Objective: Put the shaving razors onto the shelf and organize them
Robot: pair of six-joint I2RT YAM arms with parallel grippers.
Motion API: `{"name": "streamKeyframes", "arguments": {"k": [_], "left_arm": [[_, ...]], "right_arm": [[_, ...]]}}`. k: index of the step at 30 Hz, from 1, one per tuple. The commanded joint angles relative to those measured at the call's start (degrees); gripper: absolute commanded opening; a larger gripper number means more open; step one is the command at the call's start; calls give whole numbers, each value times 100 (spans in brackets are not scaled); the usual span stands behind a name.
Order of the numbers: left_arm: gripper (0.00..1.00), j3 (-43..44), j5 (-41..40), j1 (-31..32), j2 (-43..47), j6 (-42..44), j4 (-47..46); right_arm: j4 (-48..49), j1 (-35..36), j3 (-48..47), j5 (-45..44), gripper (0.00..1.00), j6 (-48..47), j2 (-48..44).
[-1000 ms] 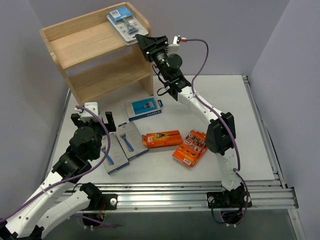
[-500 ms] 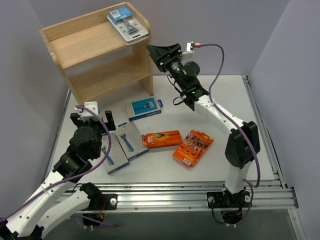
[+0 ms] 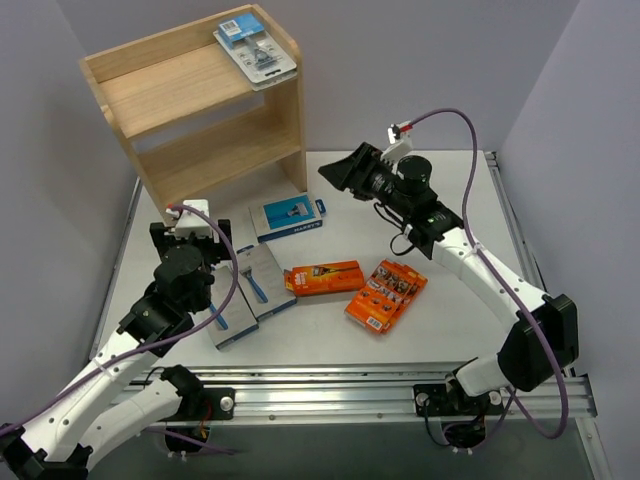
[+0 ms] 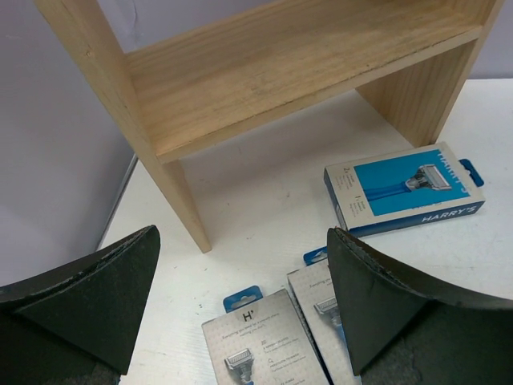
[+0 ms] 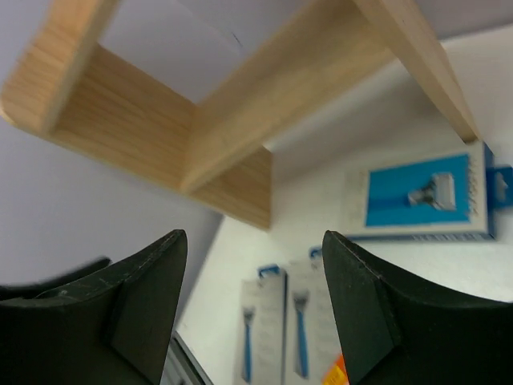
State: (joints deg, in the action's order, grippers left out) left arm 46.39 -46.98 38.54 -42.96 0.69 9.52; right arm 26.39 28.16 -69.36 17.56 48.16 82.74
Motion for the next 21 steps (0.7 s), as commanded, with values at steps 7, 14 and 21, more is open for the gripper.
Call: {"name": "streamKeyframes", "arguments": {"k": [7, 14, 21], "left_arm": [[94, 2, -110, -14, -300, 405, -257], [81, 63, 4, -5, -415, 520, -47], [88, 10, 58, 13, -55, 406, -47]], "right_arm": [[-2857, 285, 580, 431, 68, -2774, -829], [-3605, 1656, 1038, -733, 89, -3559, -1067], [-3370, 2131, 1337, -1650, 90, -4050, -1242]]}}
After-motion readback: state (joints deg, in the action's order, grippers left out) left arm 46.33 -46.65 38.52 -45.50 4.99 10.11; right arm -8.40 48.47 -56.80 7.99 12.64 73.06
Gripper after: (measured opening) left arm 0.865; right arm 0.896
